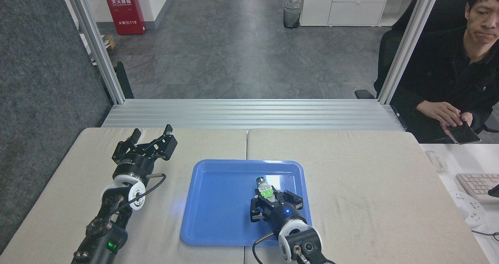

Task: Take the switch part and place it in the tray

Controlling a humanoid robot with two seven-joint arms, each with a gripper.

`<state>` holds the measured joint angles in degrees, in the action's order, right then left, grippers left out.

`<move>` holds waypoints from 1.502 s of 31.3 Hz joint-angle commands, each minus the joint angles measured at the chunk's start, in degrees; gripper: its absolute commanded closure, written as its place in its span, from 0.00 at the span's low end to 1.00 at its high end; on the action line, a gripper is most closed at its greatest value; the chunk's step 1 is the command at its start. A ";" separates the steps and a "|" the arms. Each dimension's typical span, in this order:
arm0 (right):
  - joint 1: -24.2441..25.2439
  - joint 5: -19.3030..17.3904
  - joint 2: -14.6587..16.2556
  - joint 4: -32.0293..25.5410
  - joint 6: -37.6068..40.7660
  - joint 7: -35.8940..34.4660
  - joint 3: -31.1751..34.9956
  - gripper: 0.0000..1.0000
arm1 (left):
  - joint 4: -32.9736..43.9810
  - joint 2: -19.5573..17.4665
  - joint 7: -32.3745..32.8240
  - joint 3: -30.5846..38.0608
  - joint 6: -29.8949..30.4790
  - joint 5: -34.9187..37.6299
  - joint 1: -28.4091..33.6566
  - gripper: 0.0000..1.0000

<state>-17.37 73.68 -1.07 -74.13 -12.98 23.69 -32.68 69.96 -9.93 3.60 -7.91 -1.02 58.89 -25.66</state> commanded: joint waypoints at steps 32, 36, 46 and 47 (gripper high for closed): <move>-2.23 -9.15 13.01 0.65 16.13 -21.49 29.85 0.01 | 0.00 0.00 0.00 0.00 -0.03 0.00 0.00 0.00; -0.91 -12.24 15.48 2.05 16.58 -21.49 31.18 0.00 | 0.00 0.00 0.00 0.00 -0.03 0.00 0.00 0.00; -1.70 -12.42 16.10 3.90 17.20 -21.23 30.30 0.00 | 0.00 0.00 0.00 0.00 -0.03 0.00 0.00 0.00; -1.87 -12.33 16.10 3.90 17.28 -21.23 30.04 0.00 | 0.00 0.00 0.00 0.00 -0.03 0.00 0.00 0.00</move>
<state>-19.22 62.94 8.80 -71.52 3.89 2.51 -9.30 69.96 -9.93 3.61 -7.91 -1.01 58.89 -25.66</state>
